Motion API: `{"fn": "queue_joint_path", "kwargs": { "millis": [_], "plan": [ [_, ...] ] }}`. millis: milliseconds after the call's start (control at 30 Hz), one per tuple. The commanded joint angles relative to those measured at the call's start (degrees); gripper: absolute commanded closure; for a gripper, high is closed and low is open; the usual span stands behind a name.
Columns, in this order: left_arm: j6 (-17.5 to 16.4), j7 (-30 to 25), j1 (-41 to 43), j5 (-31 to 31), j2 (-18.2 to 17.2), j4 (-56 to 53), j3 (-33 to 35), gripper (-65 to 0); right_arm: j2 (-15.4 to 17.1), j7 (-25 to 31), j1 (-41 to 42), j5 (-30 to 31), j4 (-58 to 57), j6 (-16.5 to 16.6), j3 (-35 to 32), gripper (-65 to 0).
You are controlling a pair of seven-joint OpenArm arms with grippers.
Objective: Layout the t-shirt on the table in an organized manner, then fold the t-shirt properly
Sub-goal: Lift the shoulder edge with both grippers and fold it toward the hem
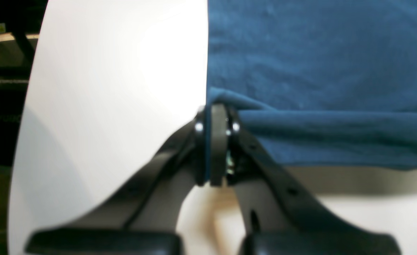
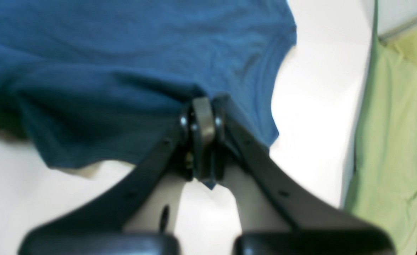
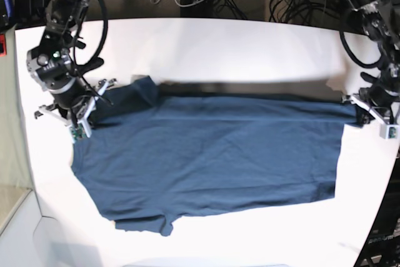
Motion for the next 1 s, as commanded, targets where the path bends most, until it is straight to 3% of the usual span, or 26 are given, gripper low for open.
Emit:
{"fn": "queue_joint_path", "kwargs": {
  "millis": [0, 167, 533, 967],
  "plan": [
    [0.23, -1.14, -1.11, -0.45, -1.27, -0.11, -0.16, -0.1, 0.44, 1.29, 1.22, 0.4, 0.79, -0.23, -0.43, 0.0],
    [0.23, -1.23, -3.65, -0.45, -1.35, -4.33, -0.16, -0.2, 0.53, 1.55, 4.65, 0.4, -3.78, -0.23, -1.13, 0.0],
    [0.23, -1.67, -9.11, -0.37, -1.44, -11.18, -0.16, -0.4, 5.45, 1.82, 11.07, 0.4, -14.5, -0.23, -0.87, 0.0],
    [0.23, -5.45, -11.22, -0.37, -1.44, -16.81, 5.2, -0.5, 5.45, 1.99, 13.62, 0.4, -18.64, -0.23, -1.13, 0.0]
  ]
}}
